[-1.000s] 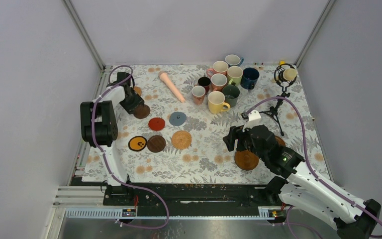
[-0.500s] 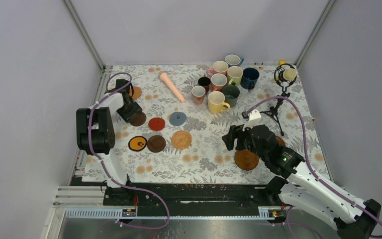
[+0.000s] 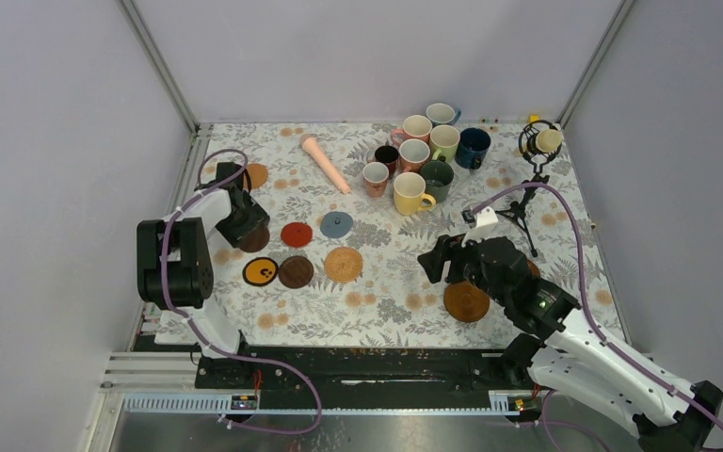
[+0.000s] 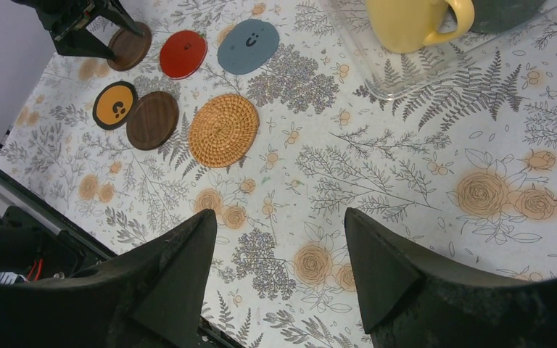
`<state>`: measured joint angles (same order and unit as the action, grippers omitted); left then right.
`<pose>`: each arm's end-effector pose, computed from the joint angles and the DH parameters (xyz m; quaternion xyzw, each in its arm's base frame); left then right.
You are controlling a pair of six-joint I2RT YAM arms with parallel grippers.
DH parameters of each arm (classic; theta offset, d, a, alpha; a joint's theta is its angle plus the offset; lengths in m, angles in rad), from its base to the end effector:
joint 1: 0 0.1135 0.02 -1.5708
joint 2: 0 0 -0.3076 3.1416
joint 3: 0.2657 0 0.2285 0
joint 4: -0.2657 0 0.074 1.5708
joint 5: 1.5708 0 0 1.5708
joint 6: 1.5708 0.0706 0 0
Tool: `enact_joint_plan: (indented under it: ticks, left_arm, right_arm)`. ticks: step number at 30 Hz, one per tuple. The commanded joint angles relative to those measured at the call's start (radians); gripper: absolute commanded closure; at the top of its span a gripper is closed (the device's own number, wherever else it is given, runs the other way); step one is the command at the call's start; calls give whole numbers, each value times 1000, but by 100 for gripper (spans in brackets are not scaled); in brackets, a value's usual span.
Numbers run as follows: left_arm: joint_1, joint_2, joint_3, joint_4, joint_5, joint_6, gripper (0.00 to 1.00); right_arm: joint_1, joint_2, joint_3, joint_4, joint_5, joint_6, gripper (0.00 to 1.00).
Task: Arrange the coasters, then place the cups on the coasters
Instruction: Move the coaster to the center of the board.
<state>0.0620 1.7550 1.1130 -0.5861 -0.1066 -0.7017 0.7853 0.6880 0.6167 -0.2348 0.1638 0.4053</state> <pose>0.3362 0.0284 0.1961 -0.3751 0.9097 -0.0037 0.1781 0.1097 0.0934 0.3097 -0.1043 0.7986 0.2757 0.5247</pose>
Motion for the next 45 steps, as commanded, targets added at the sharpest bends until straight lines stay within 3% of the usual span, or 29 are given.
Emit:
enact_joint_plan:
  ticks: [1,7,14,22,36,45]
  left_arm:
    - [7,-116,-40,-15,8,1,31]
    - [-23,-234,-126,-27,76,-14,23]
    - [-88,-341,-279,32,172,11,25]
    - [-190,-412,-397,67,177,-37,22]
    - [-300,-394,-464,214,216,-120,20]
    - [-321,-405,-424,158,132,-131,20]
  right_arm:
    - [5,-26,-7,15,-5,18,27]
    - [5,-17,1,14,-26,33,27]
    - [5,7,6,17,-42,45,28]
    - [6,26,10,20,-49,50,28]
    - [5,31,16,15,-42,43,28]
    - [5,28,13,15,-36,38,28]
